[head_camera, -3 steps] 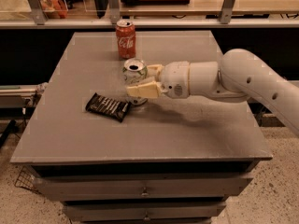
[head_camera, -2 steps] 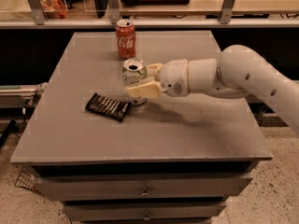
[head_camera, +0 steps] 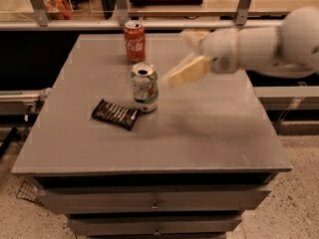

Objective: Move 7up can near rxbar chocolate

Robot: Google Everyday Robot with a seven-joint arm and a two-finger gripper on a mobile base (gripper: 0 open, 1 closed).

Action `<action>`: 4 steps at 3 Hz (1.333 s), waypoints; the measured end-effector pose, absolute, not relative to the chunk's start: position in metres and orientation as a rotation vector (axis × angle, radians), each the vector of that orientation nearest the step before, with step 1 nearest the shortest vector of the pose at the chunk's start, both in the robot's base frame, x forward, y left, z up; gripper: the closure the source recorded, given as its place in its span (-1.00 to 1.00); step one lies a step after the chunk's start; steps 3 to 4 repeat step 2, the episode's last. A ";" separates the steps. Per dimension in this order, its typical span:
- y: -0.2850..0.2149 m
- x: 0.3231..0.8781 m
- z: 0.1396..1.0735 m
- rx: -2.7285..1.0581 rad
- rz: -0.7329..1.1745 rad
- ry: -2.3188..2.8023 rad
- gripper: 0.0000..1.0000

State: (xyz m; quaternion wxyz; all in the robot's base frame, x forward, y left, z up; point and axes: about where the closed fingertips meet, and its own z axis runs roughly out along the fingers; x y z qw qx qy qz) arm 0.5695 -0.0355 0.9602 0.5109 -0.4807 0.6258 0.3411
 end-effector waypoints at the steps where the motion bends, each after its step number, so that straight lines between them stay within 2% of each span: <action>1: -0.114 0.576 1.033 -1.077 0.658 1.495 -1.00; 4: -0.124 0.579 1.056 -1.059 0.625 1.462 -1.00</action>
Offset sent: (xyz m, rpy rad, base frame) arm 0.0054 -0.0655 0.0608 -0.0112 -0.0784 -0.1120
